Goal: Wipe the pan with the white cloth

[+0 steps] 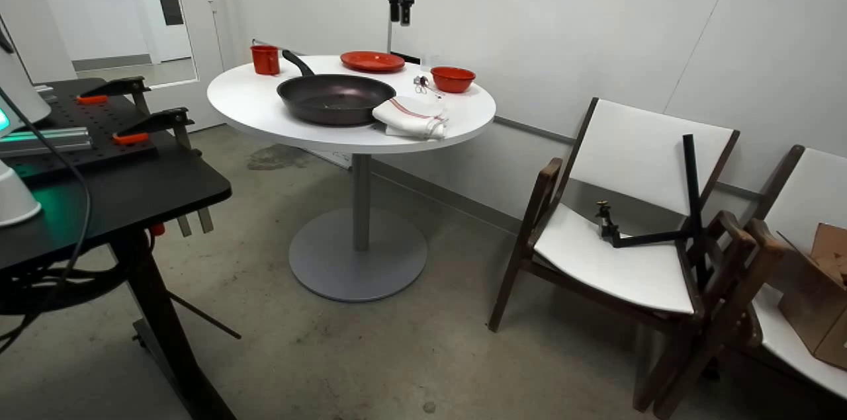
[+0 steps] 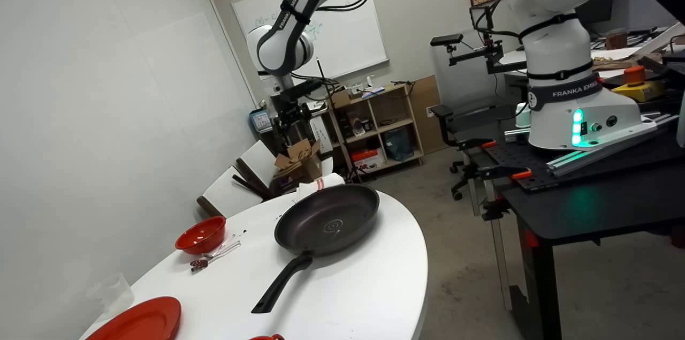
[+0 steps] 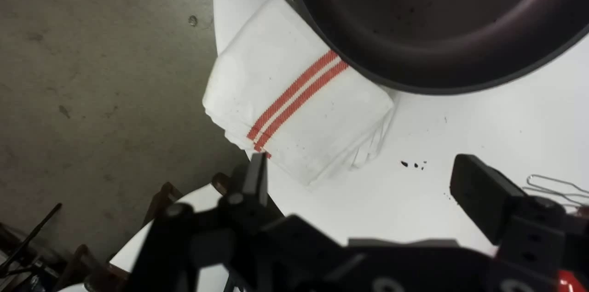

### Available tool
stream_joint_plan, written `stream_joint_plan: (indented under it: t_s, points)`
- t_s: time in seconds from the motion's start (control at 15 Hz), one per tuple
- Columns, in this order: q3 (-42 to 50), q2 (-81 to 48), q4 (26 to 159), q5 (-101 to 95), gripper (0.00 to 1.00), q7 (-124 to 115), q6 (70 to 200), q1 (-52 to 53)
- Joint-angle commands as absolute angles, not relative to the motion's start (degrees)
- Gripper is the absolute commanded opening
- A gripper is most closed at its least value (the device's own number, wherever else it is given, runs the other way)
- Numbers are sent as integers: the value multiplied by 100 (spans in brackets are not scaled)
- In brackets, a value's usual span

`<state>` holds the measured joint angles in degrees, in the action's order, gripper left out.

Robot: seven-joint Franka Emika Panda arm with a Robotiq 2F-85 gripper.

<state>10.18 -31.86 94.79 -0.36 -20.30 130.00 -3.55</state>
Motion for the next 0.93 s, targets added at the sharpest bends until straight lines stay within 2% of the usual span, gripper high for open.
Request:
stream_joint_plan:
  t_s: [0.0,0.47,0.53,0.87]
  points:
    - [1171,-2686,10132,-724,100,-2440,12656,140]
    - [1007,-2262,10753,-1035,100,-2494,12229,314]
    - [945,-2562,10401,-889,100,-2405,12246,219]
    - [934,-2558,10424,-890,100,-2402,12250,204]
